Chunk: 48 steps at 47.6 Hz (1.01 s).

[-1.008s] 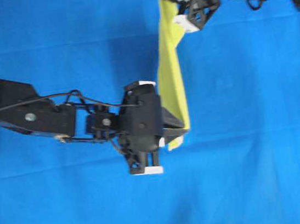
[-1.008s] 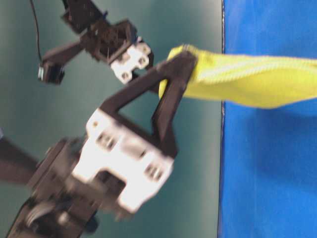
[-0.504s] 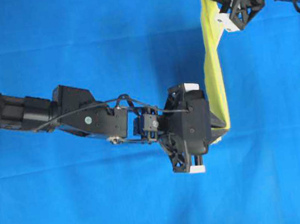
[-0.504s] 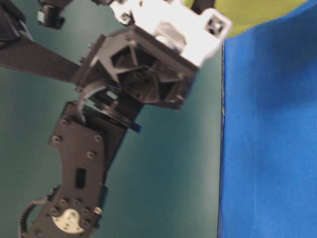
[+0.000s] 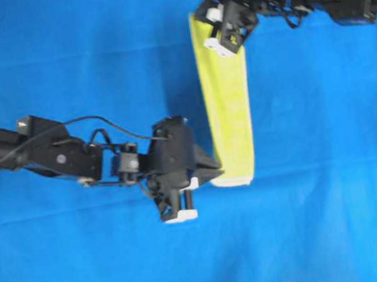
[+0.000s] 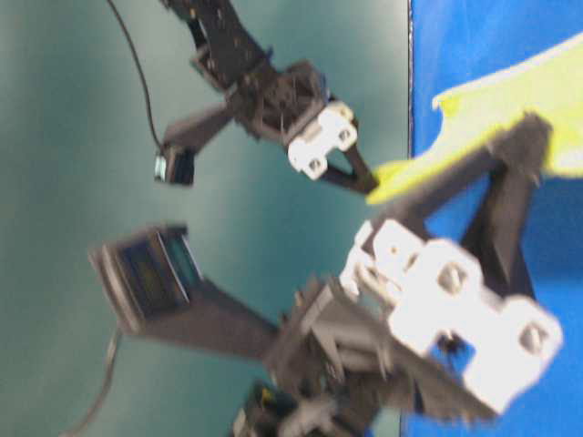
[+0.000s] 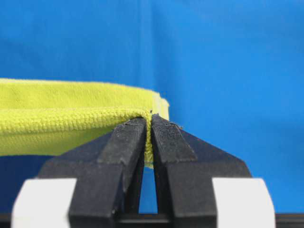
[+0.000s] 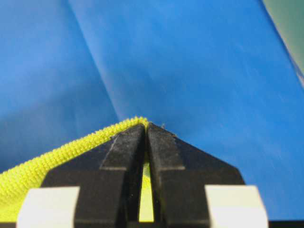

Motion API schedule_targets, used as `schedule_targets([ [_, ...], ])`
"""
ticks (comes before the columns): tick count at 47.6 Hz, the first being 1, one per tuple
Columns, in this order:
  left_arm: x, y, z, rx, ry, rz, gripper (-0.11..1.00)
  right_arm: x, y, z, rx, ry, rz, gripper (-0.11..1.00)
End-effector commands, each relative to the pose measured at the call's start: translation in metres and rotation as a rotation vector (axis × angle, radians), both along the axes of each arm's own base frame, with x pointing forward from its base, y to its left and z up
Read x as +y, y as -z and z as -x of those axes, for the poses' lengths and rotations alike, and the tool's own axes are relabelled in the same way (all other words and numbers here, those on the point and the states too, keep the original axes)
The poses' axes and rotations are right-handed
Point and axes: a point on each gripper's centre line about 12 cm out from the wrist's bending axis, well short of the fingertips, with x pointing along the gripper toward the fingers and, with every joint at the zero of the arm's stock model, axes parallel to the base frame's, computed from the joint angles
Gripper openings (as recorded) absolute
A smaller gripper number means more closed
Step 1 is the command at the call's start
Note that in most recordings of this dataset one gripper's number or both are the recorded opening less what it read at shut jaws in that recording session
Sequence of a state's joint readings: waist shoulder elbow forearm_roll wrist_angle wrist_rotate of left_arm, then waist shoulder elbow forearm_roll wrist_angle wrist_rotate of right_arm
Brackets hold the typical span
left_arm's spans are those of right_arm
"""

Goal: Fold the yellow towel.
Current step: 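Lift the folded strip and rotate it vertical, left gripper swinging down, then lay the strip down vertically and open both grippers, withdrawing outward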

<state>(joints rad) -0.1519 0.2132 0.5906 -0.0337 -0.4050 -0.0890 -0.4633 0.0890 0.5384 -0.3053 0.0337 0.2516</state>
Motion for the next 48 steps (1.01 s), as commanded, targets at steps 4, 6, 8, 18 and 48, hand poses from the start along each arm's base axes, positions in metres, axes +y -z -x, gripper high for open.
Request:
schedule_targets([
  [4, -0.009, -0.015, 0.008, -0.043, 0.022, 0.012, 0.02, -0.002, -0.018, -0.016, -0.045, -0.029, 0.045, 0.02],
  [6, -0.009, -0.015, 0.009, -0.042, 0.022, 0.012, 0.02, -0.002, -0.018, -0.016, -0.044, -0.033, 0.048, 0.02],
  [8, -0.009, -0.015, 0.008, -0.043, 0.02, 0.012, 0.02, -0.002, -0.017, -0.016, -0.042, -0.035, 0.049, 0.02],
  [18, -0.005, -0.017, 0.005, -0.048, 0.012, 0.012, 0.03, -0.001, -0.016, -0.015, -0.031, -0.035, 0.047, 0.02],
  [48, -0.001, -0.048, 0.02, 0.005, 0.01, 0.005, 0.72, 0.004, -0.032, -0.004, -0.027, -0.061, 0.098, 0.45],
])
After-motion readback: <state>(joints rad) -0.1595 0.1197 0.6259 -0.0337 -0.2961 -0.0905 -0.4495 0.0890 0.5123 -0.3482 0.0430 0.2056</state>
